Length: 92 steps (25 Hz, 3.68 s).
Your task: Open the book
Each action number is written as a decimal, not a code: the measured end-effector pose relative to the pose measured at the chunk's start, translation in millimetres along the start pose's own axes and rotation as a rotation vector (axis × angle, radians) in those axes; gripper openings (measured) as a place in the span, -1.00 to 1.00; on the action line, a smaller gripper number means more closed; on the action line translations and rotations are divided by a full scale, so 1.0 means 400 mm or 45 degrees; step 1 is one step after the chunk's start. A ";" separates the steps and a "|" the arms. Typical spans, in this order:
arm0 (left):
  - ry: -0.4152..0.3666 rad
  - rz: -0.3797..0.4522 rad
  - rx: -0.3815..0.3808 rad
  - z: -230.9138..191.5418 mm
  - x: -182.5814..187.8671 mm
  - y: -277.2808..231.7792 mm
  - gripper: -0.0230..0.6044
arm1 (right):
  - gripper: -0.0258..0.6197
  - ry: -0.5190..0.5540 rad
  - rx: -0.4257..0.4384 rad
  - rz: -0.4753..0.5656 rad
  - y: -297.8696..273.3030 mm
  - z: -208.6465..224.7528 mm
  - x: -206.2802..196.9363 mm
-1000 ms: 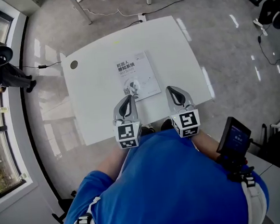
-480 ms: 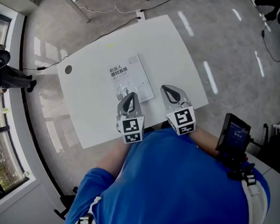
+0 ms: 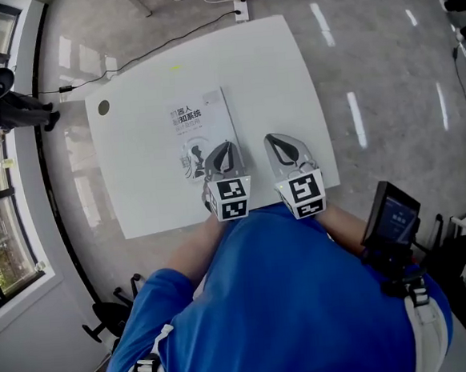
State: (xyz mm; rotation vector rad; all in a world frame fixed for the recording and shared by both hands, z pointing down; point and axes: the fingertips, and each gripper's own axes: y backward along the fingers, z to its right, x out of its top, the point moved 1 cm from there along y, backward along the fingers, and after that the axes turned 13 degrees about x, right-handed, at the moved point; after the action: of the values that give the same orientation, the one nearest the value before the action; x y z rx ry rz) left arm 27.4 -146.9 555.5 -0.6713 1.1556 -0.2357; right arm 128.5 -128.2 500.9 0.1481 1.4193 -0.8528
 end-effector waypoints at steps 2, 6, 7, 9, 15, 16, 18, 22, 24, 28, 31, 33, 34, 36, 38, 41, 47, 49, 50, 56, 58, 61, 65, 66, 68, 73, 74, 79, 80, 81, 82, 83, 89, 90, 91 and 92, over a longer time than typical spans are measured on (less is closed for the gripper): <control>-0.014 -0.070 0.016 0.027 -0.012 -0.043 -0.71 | -0.91 -0.010 0.030 -0.006 -0.012 0.038 -0.013; -0.036 -0.201 0.058 0.068 -0.041 -0.131 -0.56 | -0.91 -0.030 0.076 -0.014 -0.039 0.120 -0.043; -0.044 -0.228 0.061 0.069 -0.052 -0.131 -0.49 | -0.91 -0.033 0.082 -0.014 -0.041 0.120 -0.044; -0.063 -0.269 0.067 0.068 -0.071 -0.122 -0.43 | -0.91 -0.039 0.093 -0.015 -0.041 0.109 -0.043; -0.138 -0.334 0.101 0.063 -0.104 -0.100 -0.22 | -0.91 -0.046 0.124 -0.022 -0.043 0.088 -0.040; -0.152 -0.340 0.095 0.067 -0.110 -0.093 -0.20 | -0.91 -0.048 0.127 -0.021 -0.043 0.085 -0.038; -0.169 -0.354 0.083 0.074 -0.127 -0.079 -0.15 | -0.91 -0.054 0.131 -0.021 -0.042 0.082 -0.038; -0.180 -0.389 0.103 0.072 -0.153 -0.071 -0.14 | -0.91 -0.060 0.138 -0.029 -0.041 0.079 -0.044; -0.182 -0.402 0.114 0.069 -0.158 -0.074 -0.14 | -0.91 -0.061 0.139 -0.030 -0.040 0.079 -0.046; -0.148 -0.434 0.142 0.060 -0.173 -0.071 -0.14 | -0.91 -0.059 0.146 -0.034 -0.039 0.072 -0.050; -0.138 -0.436 0.135 0.071 -0.170 -0.063 -0.14 | -0.91 -0.061 0.150 -0.037 -0.036 0.084 -0.053; -0.156 -0.430 0.121 0.084 -0.169 -0.053 -0.14 | -0.91 -0.063 0.151 -0.040 -0.035 0.092 -0.054; -0.171 -0.426 0.116 0.086 -0.175 -0.041 -0.14 | -0.91 -0.062 0.152 -0.041 -0.034 0.090 -0.056; -0.204 -0.419 0.109 0.086 -0.193 -0.016 -0.14 | -0.91 -0.060 0.157 -0.044 -0.034 0.075 -0.057; -0.221 -0.422 0.111 0.090 -0.210 -0.005 -0.14 | -0.91 -0.056 0.168 -0.045 -0.034 0.065 -0.058; -0.220 -0.428 0.123 0.094 -0.221 -0.002 -0.15 | -0.91 -0.050 0.179 -0.047 -0.034 0.059 -0.064; -0.211 -0.416 0.134 0.086 -0.218 0.002 -0.25 | -0.91 -0.034 0.195 -0.037 -0.037 0.051 -0.056; -0.215 -0.403 0.129 0.090 -0.214 0.003 -0.29 | -0.91 -0.033 0.196 -0.034 -0.038 0.053 -0.055; -0.216 -0.397 0.125 0.092 -0.211 0.003 -0.31 | -0.91 -0.032 0.194 -0.030 -0.039 0.054 -0.053; -0.200 -0.376 0.087 0.101 -0.198 0.003 -0.43 | -0.91 -0.034 0.189 -0.013 -0.040 0.057 -0.049; -0.198 -0.367 0.074 0.104 -0.190 0.004 -0.48 | -0.91 -0.038 0.187 -0.012 -0.040 0.058 -0.048; -0.195 -0.348 0.057 0.109 -0.180 0.006 -0.57 | -0.91 -0.037 0.186 -0.015 -0.040 0.059 -0.050; -0.194 -0.314 0.053 0.113 -0.167 0.006 -0.82 | -0.91 -0.042 0.184 -0.009 -0.041 0.061 -0.049; -0.190 -0.310 0.054 0.110 -0.165 0.005 -0.86 | -0.91 -0.040 0.185 -0.009 -0.041 0.060 -0.050; -0.182 -0.307 0.051 0.104 -0.161 0.004 -0.89 | -0.91 -0.038 0.188 -0.012 -0.043 0.059 -0.051; -0.158 -0.294 0.032 0.098 -0.148 0.005 -0.89 | -0.91 -0.033 0.189 -0.011 -0.046 0.060 -0.047; -0.150 -0.288 0.029 0.095 -0.145 0.006 -0.89 | -0.91 -0.031 0.187 -0.012 -0.048 0.060 -0.047; -0.114 -0.253 0.017 0.081 -0.127 0.015 -0.90 | -0.91 -0.033 0.188 -0.020 -0.052 0.059 -0.048; -0.111 -0.248 0.015 0.080 -0.125 0.015 -0.90 | -0.91 -0.034 0.186 -0.019 -0.053 0.060 -0.047; -0.111 -0.245 0.014 0.080 -0.124 0.014 -0.90 | -0.91 -0.033 0.185 -0.021 -0.053 0.061 -0.048; -0.113 -0.244 0.012 0.081 -0.124 0.013 -0.90 | -0.91 -0.032 0.187 -0.020 -0.054 0.060 -0.047; -0.118 -0.244 0.009 0.084 -0.124 0.011 -0.90 | -0.91 -0.031 0.191 -0.017 -0.054 0.059 -0.045; -0.262 -0.260 -0.040 0.130 -0.145 -0.014 -0.78 | -0.91 -0.028 0.171 -0.022 -0.052 0.069 -0.048; -0.300 -0.263 -0.052 0.141 -0.151 -0.016 -0.73 | -0.91 -0.031 0.170 -0.029 -0.051 0.069 -0.051; -0.332 -0.272 -0.065 0.150 -0.160 -0.018 -0.67 | -0.91 -0.033 0.168 -0.033 -0.051 0.071 -0.051; -0.356 -0.283 -0.074 0.156 -0.169 -0.020 -0.57 | -0.91 -0.033 0.164 -0.032 -0.050 0.073 -0.050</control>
State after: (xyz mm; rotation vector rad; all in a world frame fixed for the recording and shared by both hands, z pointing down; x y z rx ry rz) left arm 57.5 -96.2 626.8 -0.8564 0.8229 -0.2865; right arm 141.7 -150.2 532.5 0.2165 1.3444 -0.9640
